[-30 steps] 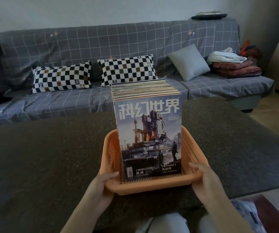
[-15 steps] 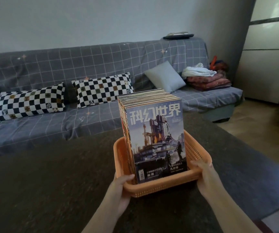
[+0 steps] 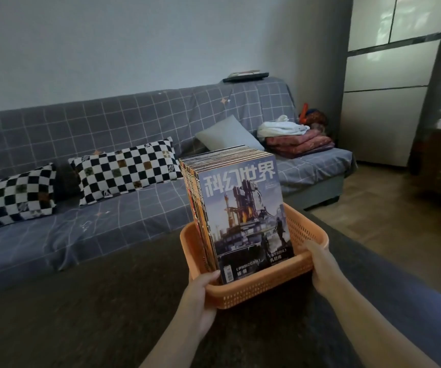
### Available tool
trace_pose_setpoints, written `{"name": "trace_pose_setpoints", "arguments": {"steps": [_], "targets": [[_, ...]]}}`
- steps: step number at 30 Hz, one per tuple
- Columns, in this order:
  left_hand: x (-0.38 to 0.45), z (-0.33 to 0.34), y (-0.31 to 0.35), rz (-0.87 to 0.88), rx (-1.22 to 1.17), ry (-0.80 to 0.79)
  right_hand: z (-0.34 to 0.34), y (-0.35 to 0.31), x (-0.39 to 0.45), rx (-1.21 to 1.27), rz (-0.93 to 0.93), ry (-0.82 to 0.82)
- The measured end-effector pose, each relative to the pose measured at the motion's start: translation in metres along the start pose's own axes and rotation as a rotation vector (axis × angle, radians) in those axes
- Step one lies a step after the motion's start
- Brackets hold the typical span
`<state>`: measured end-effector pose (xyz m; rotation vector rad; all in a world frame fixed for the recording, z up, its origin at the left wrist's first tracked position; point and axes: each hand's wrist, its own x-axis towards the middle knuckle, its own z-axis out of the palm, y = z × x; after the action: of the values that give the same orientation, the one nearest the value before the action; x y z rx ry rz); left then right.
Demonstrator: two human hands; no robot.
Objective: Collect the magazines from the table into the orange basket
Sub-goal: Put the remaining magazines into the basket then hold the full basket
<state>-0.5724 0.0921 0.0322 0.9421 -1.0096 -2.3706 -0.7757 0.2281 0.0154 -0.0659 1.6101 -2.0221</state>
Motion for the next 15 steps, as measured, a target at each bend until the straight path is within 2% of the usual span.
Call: {"name": "trace_pose_setpoints", "arguments": {"steps": [6,15], "targets": [[0.051,0.029,0.005,0.01,0.019,-0.035,-0.007,-0.017,0.062,-0.104,-0.052,0.033],[0.118,0.065,0.012,0.072,0.042,-0.097,-0.021,-0.042,0.144,-0.246,-0.114,-0.019]]}}
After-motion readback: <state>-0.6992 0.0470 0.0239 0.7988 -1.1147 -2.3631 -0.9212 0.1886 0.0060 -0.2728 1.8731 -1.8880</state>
